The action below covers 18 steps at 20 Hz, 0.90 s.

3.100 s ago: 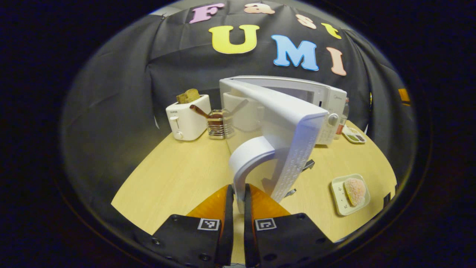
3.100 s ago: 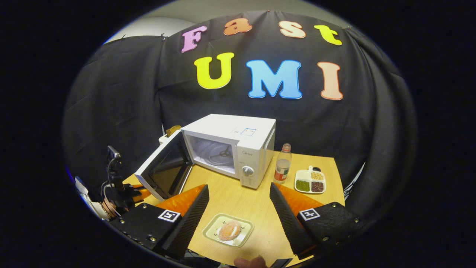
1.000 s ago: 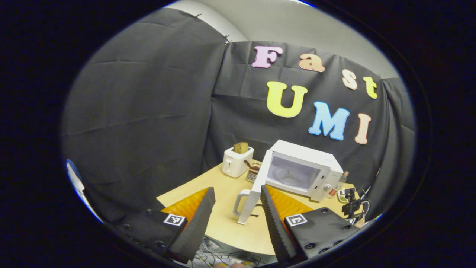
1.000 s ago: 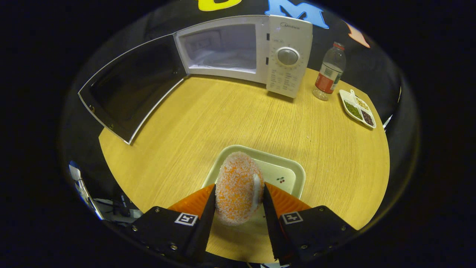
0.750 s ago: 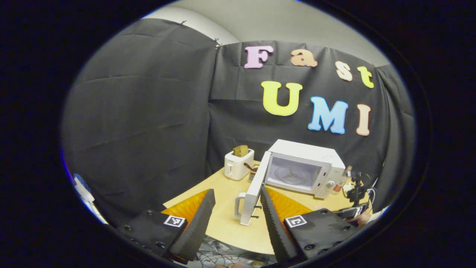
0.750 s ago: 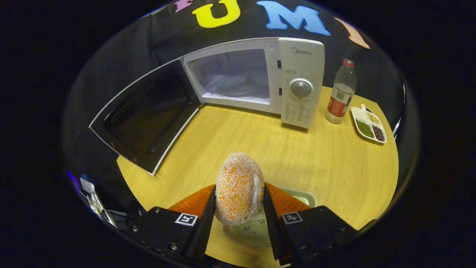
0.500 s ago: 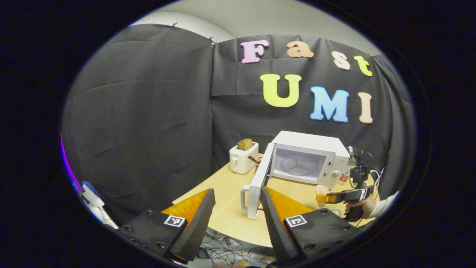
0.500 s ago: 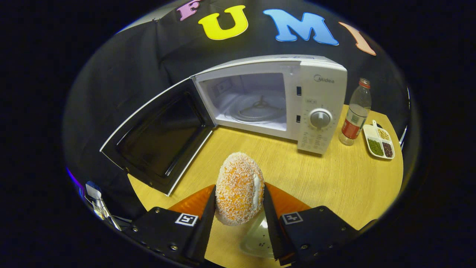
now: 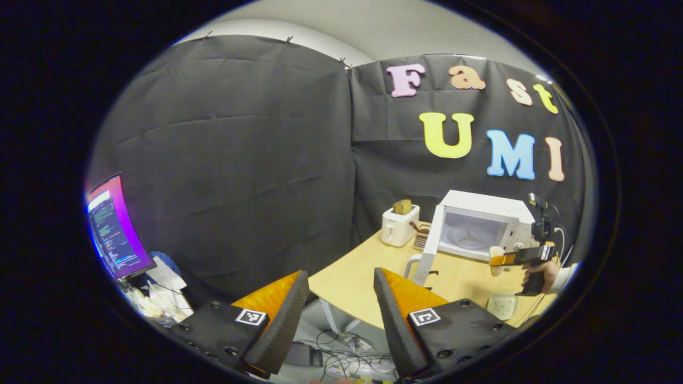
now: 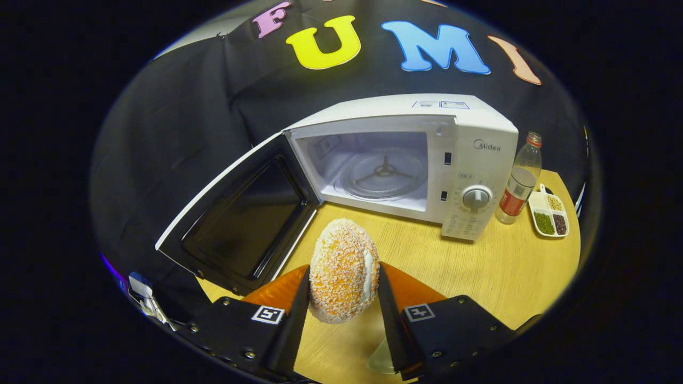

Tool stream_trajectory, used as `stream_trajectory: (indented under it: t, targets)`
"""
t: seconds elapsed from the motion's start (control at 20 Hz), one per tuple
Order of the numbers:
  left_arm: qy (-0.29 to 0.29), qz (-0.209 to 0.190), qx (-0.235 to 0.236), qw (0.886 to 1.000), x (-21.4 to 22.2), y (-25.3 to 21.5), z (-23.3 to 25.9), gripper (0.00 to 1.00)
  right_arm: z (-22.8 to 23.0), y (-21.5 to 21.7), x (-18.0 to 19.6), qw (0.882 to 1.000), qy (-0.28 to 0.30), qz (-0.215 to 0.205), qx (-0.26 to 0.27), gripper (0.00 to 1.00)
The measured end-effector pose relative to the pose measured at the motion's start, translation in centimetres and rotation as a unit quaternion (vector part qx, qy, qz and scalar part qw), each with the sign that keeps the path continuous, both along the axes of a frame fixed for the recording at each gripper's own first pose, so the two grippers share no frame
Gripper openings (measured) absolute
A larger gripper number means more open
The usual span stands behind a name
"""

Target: Open the microwave oven with the left hand, put the food in, and close the microwave oven.

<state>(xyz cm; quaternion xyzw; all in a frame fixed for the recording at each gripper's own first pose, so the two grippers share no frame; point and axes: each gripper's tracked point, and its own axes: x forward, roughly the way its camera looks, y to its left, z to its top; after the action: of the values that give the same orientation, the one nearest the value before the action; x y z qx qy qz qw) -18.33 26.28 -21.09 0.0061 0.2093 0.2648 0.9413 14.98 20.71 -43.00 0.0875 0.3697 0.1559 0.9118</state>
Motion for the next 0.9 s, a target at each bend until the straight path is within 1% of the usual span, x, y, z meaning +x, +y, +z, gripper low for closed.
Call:
stream_trajectory:
  t: [0.05,0.1,0.2,0.3,0.35,0.4,0.45,0.5,0.6,0.65,0.7,0.75,0.8,0.85,0.9]
  targets:
    - [-0.01,-0.001,-0.018,1.0,-0.4,0.1,0.1,0.82,0.5,0.3,0.4,1.0,-0.006,-0.006,-0.005,0.66]
    - [-0.025,0.001,-0.039,0.999,-0.6,0.5,0.3,0.77,0.8,0.7,0.8,1.0,-0.013,-0.011,-0.009,0.66]
    - [-0.061,0.02,-0.076,0.995,-0.9,2.7,0.8,0.77,1.3,1.4,1.6,1.0,-0.021,-0.016,-0.017,0.67]
    - [-0.083,0.028,-0.101,0.991,0.7,5.8,1.4,0.77,1.7,2.1,2.9,0.999,-0.029,-0.018,-0.025,0.66]
    - [-0.084,0.026,-0.098,0.991,2.1,7.5,1.2,0.77,1.9,2.3,3.4,0.999,-0.033,-0.021,-0.026,0.66]
    - [-0.085,0.022,-0.084,0.993,3.2,9.1,1.6,0.77,2.1,2.8,4.0,0.999,-0.036,-0.023,-0.023,0.66]
    - [-0.086,0.017,-0.065,0.994,4.8,10.8,2.8,0.77,2.1,3.2,4.6,0.999,-0.038,-0.022,-0.022,0.67]
    - [-0.093,0.007,-0.053,0.994,6.4,11.5,4.3,0.77,1.9,3.4,5.0,0.999,-0.04,-0.019,-0.025,0.66]
    - [-0.12,-0.021,-0.027,0.992,9.3,11.8,8.0,0.8,1.6,3.6,5.7,0.998,-0.046,-0.019,-0.03,0.67]
    - [-0.119,-0.031,-0.014,0.992,10.9,11.8,8.5,0.82,1.3,3.6,6.2,0.998,-0.049,-0.022,-0.032,0.67]
    - [-0.11,-0.037,0.0,0.993,12.1,12.0,8.8,0.79,1.2,3.5,6.5,0.998,-0.053,-0.026,-0.033,0.66]
    - [-0.106,-0.041,0.009,0.994,13.5,12.3,9.2,0.82,1.0,3.2,7.1,0.997,-0.056,-0.032,-0.032,0.67]
    - [-0.108,-0.047,0.009,0.993,14.6,12.2,10.1,0.82,0.7,3.0,7.7,0.997,-0.058,-0.042,-0.027,0.67]
    - [-0.123,-0.054,0.006,0.991,15.7,11.7,11.5,0.87,0.5,2.9,8.4,0.997,-0.058,-0.052,-0.017,0.67]
    - [-0.133,-0.059,-0.003,0.989,16.8,11.1,12.6,0.77,0.4,2.6,9.4,0.996,-0.062,-0.065,-0.008,0.66]
